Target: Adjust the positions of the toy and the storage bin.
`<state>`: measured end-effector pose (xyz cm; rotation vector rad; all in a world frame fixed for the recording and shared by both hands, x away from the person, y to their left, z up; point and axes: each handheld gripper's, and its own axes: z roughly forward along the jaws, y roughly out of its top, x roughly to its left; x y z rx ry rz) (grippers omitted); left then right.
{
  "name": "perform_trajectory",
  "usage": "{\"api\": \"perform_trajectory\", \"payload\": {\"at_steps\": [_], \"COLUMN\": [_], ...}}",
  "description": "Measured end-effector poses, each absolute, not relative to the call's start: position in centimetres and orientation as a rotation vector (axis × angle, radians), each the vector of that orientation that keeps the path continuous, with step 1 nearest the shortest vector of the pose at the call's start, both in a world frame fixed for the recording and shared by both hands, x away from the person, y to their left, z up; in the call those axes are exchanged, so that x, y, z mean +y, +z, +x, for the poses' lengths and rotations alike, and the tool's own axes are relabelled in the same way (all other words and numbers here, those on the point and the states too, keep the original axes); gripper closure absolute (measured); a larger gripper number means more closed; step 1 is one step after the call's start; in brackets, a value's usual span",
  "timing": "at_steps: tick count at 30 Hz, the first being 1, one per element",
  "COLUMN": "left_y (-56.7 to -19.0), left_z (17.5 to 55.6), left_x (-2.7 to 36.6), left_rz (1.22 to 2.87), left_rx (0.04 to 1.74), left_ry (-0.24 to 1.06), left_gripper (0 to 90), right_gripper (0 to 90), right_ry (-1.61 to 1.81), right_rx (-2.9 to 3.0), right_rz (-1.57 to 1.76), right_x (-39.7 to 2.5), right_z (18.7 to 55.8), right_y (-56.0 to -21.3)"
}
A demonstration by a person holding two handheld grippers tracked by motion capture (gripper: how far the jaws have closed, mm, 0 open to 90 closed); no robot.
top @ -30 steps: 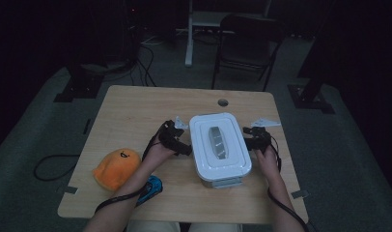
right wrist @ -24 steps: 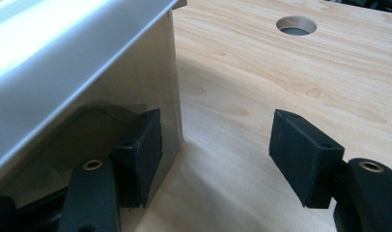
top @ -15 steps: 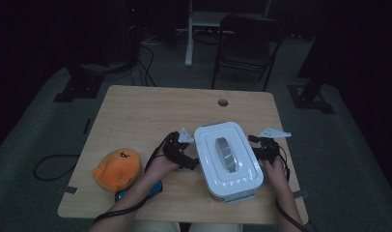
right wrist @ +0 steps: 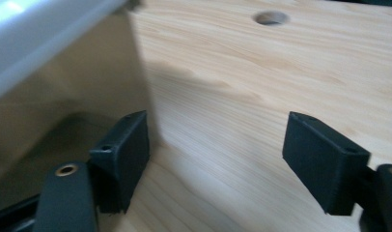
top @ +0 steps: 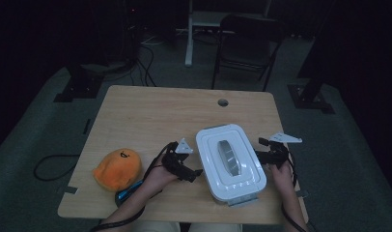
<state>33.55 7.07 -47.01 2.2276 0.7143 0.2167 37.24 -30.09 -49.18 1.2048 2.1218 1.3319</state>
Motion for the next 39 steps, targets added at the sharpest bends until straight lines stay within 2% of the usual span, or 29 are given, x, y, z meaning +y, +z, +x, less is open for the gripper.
{"api": "perform_trajectory", "payload": {"at_steps": [5, 8, 16, 19, 27, 39], "left_y": [-48.2, -48.6, -50.2, -50.4, -50.9, -51.9], "left_z": [31.9, 31.2, 29.6, 29.2, 28.5, 27.9], "left_x": [7.2, 7.1, 6.7, 6.5, 6.2, 5.7], "left_rz": [2.283, 2.298, 2.335, 2.352, 2.339, 2.377], "left_rx": [0.691, 0.674, 0.615, 0.604, 0.607, 0.596], "left_ry": [0.22, 0.207, 0.17, 0.201, 0.17, 0.197], "left_gripper": [2.0, 2.0, 2.0, 2.0, 2.0, 2.0], "right_gripper": [19.8, 12.9, 11.8, 11.8, 11.3, 11.4], "right_ry": [1.314, 1.264, 1.298, 1.291, 1.446, 1.408], "right_rx": [2.073, 2.046, 2.031, 2.016, 2.035, 2.133], "right_rz": [1.289, 1.291, 1.267, 1.232, 1.113, 1.07], "right_x": [-32.3, -33.1, -33.4, -32.6, -28.7, -23.7], "right_z": [36.1, 34.6, 31.5, 30.2, 27.1, 25.7], "right_y": [-49.3, -48.4, -44.0, -42.0, -38.1, -37.1]}}
